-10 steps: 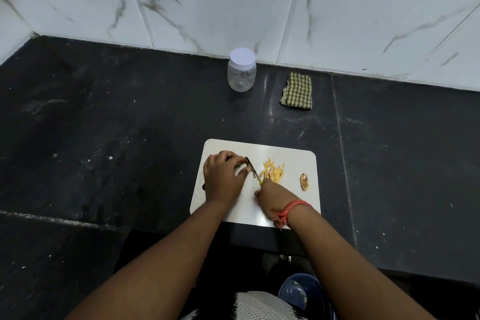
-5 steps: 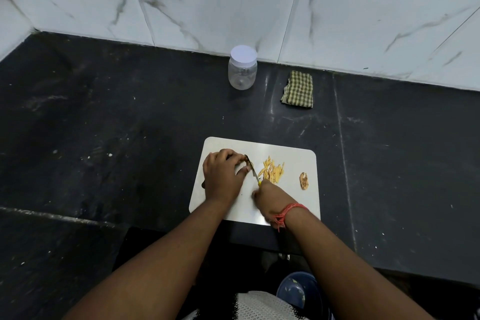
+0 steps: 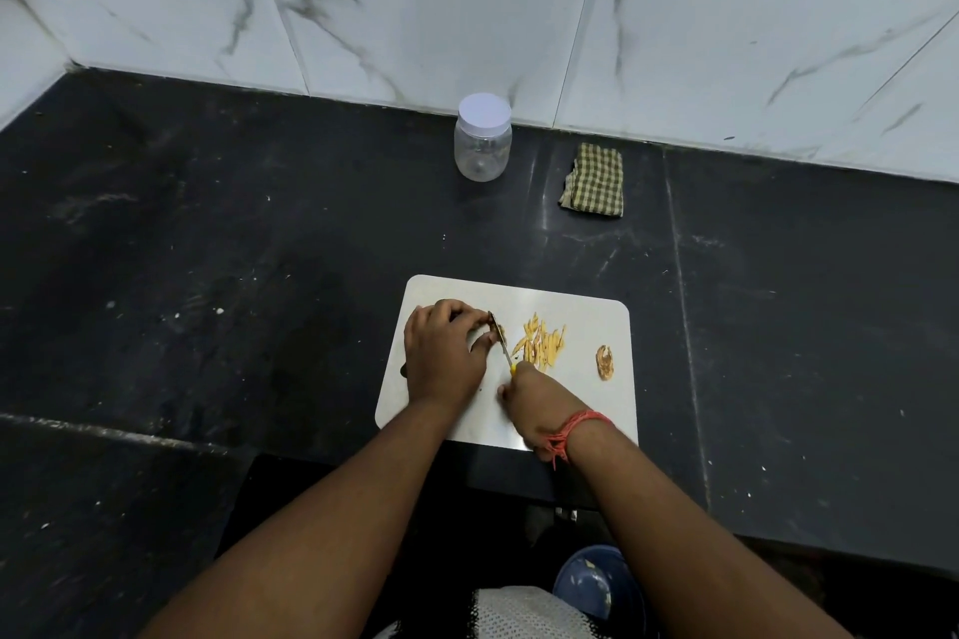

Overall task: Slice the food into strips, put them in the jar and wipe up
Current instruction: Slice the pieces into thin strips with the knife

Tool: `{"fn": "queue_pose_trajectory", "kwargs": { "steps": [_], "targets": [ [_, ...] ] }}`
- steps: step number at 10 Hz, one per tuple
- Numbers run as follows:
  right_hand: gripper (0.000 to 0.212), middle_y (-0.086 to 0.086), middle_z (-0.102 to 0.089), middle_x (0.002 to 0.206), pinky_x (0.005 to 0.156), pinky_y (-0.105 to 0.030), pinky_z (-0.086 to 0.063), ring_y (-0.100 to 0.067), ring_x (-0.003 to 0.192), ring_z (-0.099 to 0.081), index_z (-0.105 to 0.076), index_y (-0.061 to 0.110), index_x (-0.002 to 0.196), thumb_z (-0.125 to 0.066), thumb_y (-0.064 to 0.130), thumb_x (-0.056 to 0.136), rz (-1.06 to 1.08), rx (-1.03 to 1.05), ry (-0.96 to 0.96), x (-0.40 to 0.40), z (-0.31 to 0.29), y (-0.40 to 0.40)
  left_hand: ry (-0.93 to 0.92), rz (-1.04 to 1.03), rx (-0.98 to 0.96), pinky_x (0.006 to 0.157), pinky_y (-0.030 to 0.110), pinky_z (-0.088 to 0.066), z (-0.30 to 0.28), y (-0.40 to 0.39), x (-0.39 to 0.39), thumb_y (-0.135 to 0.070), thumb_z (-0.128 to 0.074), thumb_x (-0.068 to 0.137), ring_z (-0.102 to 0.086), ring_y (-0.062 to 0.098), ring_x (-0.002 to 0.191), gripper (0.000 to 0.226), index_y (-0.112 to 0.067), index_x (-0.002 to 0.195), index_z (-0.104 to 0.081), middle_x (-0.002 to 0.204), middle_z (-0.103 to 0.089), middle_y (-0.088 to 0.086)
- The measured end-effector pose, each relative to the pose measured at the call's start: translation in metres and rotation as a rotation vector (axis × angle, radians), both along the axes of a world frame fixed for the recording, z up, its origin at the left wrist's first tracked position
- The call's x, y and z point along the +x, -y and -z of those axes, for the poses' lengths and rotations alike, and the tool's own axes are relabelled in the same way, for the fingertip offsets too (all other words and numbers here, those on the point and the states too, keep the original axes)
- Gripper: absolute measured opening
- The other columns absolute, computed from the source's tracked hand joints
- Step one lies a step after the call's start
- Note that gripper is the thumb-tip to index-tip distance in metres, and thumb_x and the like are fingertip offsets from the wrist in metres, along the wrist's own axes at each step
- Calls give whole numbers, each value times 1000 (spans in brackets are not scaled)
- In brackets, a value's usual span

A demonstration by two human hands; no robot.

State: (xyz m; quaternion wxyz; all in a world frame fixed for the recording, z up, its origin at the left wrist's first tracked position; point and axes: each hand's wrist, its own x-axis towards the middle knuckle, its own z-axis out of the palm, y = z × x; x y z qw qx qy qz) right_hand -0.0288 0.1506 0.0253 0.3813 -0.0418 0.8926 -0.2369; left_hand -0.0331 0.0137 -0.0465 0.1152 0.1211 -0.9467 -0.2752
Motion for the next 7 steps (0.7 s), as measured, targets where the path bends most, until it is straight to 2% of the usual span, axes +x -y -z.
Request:
{"fn": "queue_pose_trajectory", "kwargs": {
  "steps": [1, 2, 3, 4, 5, 6, 7],
  "targets": [
    [9, -15, -61, 84, 41, -20, -38, -28, 67, -60, -44, 7, 107, -44, 11, 99, 16, -49, 74, -2, 1, -6, 8, -4, -5, 106, 41, -38, 1, 0, 0, -40, -70, 89, -48, 17, 108, 27, -29, 113, -73, 112, -61, -8],
    [14, -1, -49, 55, 44, -23, -25, -14, 44, -33, -40, 4, 92, -39, -10, 92, 148, -178, 245, -7, -2, -15, -2, -4, -19, 107, 43, -39, 1, -1, 0, -40, -69, 90, -49, 18, 108, 27, -26, 113, -73, 112, -61, -7],
    [8, -10, -47, 64, 46, -27, -28, -17, 46, -38, -42, 1, 93, -40, -6, 94, 106, -120, 218, -10, -4, -16, -6, 0, -38, 107, 45, -38, 2, -1, 0, -40, -68, 90, -49, 20, 109, 26, -26, 112, -73, 112, -61, -6],
    [7, -8, -51, 82, 52, -22, -42, -27, 72, -59, -41, 9, 102, -43, 15, 101, 13, -14, 34, -7, 0, -12, -20, 30, -44, 108, 46, -36, 2, 1, 1, -39, -68, 89, -49, 21, 110, 25, -27, 111, -72, 113, -60, -6],
    [7, -8, -47, 100, 78, -26, -39, -31, 111, -59, -39, 15, 101, -44, 20, 100, -43, 46, -26, -1, 1, -5, -31, 49, -40, 110, 47, -34, 1, 2, 2, -39, -67, 89, -48, 21, 110, 25, -29, 111, -71, 113, -59, -7],
    [7, -14, -57, 114, 83, -31, -43, -32, 113, -58, -39, 16, 102, -44, 21, 100, -35, 49, -22, -2, 4, -5, -33, 44, -45, 109, 49, -36, 2, 1, 2, -39, -66, 88, -49, 21, 108, 25, -29, 110, -71, 111, -59, -7],
    [8, -20, -57, 124, 87, -31, -44, -32, 114, -58, -37, 17, 102, -42, 22, 101, -24, 39, -32, -2, 5, -5, -29, 39, -45, 109, 49, -36, 1, 1, 2, -41, -63, 88, -49, 19, 108, 26, -29, 109, -72, 111, -59, -7]
  ]
}}
